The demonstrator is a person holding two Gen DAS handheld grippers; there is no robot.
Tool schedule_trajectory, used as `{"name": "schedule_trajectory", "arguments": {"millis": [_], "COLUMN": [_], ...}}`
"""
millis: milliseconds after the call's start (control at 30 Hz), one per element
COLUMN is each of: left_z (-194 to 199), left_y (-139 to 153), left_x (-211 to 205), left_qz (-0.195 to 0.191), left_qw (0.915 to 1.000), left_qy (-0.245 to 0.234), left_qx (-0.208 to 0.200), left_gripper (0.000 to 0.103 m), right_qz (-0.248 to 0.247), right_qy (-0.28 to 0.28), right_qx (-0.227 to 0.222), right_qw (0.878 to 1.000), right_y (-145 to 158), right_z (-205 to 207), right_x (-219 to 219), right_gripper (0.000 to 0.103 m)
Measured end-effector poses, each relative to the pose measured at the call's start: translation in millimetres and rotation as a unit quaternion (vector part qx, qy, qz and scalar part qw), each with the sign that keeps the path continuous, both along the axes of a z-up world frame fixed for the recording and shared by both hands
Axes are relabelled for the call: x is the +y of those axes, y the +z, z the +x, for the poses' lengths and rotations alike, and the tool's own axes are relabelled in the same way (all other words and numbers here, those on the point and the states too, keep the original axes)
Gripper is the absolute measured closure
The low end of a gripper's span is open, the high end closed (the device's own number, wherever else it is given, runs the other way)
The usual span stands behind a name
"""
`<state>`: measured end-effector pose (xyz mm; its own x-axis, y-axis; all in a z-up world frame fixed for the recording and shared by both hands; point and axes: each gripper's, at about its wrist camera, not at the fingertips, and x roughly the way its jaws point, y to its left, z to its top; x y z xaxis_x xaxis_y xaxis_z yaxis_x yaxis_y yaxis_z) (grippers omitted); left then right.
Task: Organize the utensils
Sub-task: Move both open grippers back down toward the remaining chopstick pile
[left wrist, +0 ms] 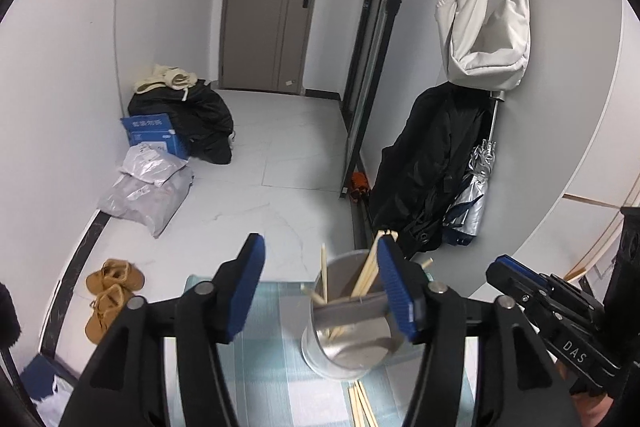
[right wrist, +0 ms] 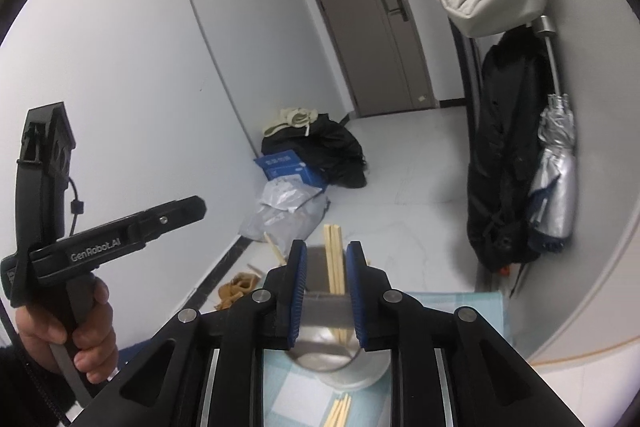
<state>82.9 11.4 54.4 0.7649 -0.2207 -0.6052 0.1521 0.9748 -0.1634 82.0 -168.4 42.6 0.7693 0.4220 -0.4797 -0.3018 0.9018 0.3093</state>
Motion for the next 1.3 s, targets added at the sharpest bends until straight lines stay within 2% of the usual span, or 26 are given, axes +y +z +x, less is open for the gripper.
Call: {"name": "schedule_trajectory", "arguments": {"millis": [67,200,333,500,733,900,1033,1167,1300], "left_z": [-9,-31,-50,-67,-84,-96,-97,-95,-94], "left_y": [-1,-2,-4,-10,-25,-37,-51,-74,-90], "left_x": [-1,-6,-7,-8,-10,-7,-5,-5,-4], "left_qz": [-0.002,-0.006,0.0,0.01,0.007,0.007,0.02,0.023,0.018], "left_qw": [1.0,0.9999,0.9998,0.9998,0.9998,0.9997,0.9989,0.9989,0.9989], "left_qy": [0.007,0.008,0.016,0.018,0.015,0.022,0.041,0.03,0.025], "left_qx": [0.004,0.004,-0.006,-0.004,0.015,0.011,0.012,0.027,0.036], "left_gripper": [0.043,0.039,0.03,0.03,0.029,0.029,0.029,0.028,0.028], "right_qz": [-0.001,0.003,0.009,0.012,-0.003,-0.013,-0.016,-0.015,-0.035], "right_qy": [-0.006,-0.026,-0.041,-0.059,-0.059,-0.058,-0.062,-0.059,-0.06], "right_qx": [-0.004,-0.013,-0.012,-0.009,-0.012,-0.013,-0.006,0.013,0.024], "right_qw": [1.0,1.0,0.999,0.998,0.998,0.998,0.998,0.998,0.997], "right_y": [2,2,-3,-12,-22,-32,-47,-64,-79], "right_z": [-13,-37,-59,-82,-108,-122,-125,-125,-128], "right_x": [-2,-5,-10,-17,-11,-5,-4,-2,1], "right_gripper": [0.082,0.06,0.059,0.053,0.046,0.037,0.035,0.035,0.032]}}
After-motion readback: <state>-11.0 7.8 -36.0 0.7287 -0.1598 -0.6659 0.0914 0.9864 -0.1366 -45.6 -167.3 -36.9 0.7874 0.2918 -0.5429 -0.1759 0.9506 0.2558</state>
